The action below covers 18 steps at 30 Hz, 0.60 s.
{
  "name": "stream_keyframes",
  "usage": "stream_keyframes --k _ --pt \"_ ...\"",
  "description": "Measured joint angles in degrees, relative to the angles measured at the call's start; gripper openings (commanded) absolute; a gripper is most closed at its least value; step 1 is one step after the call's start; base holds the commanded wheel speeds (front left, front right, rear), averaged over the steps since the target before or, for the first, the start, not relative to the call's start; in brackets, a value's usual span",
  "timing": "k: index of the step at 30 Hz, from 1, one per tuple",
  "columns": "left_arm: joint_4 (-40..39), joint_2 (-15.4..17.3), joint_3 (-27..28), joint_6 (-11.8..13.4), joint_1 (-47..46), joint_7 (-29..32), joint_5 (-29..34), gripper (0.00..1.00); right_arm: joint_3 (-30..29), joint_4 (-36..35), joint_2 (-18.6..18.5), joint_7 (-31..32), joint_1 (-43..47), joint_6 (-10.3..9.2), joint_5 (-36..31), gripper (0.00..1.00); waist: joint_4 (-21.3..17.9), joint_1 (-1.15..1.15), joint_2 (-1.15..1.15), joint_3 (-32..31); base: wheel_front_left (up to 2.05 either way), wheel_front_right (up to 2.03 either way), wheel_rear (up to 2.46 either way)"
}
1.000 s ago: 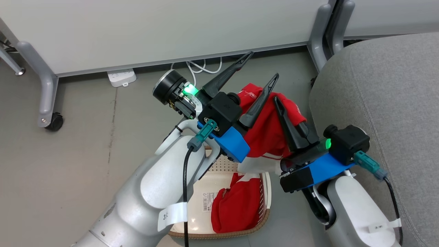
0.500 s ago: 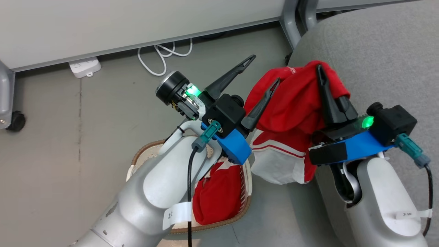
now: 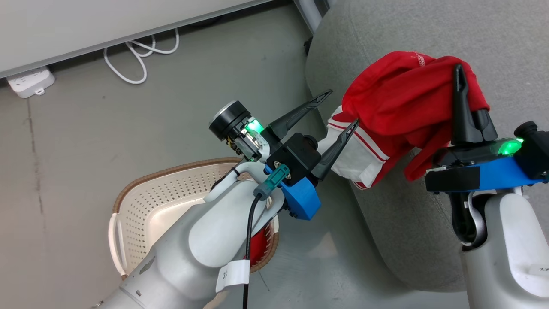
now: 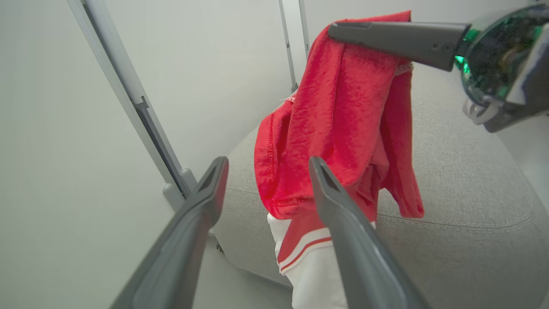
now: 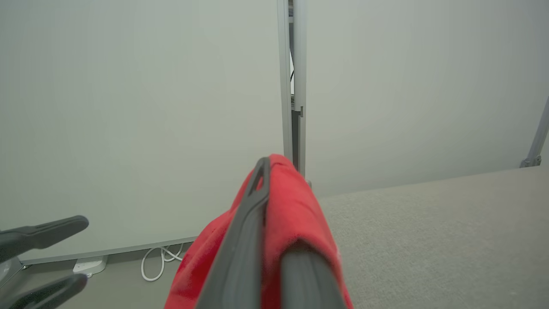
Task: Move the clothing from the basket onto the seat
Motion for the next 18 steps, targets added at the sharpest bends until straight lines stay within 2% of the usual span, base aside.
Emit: stream_keyframes --k 10,18 --pt "1.1 0.1 -2.1 -0.2 -0.3 0.0 -0.2 1.00 -3.7 -0.8 0.0 0.0 1.2 0.00 0.1 0.00 -5.0 0.00 0.00 2.1 0.00 0.00 0.00" --pt "1.3 0.1 -2.7 -0.2 -0.3 0.0 -0.1 1.00 -4.2 -0.8 0.0 0.0 2.3 0.00 0.8 0.00 -6.9 0.00 0.00 2.8 0.00 0.00 0.00"
